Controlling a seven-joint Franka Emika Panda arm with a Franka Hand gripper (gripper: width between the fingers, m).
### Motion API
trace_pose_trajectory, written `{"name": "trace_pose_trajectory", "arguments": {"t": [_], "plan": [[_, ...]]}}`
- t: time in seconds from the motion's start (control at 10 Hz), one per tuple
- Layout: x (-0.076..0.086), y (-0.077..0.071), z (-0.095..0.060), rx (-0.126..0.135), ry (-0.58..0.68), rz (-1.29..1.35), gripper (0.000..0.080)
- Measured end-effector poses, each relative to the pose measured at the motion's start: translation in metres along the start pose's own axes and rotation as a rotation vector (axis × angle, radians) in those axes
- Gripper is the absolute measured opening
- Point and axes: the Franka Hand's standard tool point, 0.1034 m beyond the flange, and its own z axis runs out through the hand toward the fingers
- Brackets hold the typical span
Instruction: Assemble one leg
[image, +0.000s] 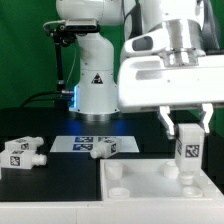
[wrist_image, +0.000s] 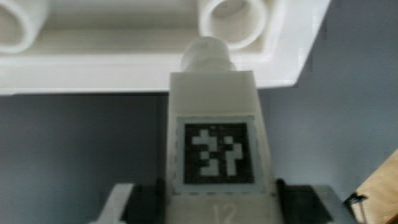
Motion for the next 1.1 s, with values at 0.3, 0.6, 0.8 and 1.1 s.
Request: {"name": "trace_pose_trajectory", "arguments": {"t": [0.3, 0.6, 0.8, 1.1], "plan": [[-0.005, -0.003, 0.007, -0.009, -0.011, -0.040, 0.0285], [-0.008, -0.007, 0.010, -0.006, -0.013, -0.043, 0.0285], [-0.009, -0.009, 0.011, -0.003, -0.010, -0.046, 0.0285], [-0.014, -0.009, 0.016, -0.005, -0.007, -0.052, 0.0285]]}}
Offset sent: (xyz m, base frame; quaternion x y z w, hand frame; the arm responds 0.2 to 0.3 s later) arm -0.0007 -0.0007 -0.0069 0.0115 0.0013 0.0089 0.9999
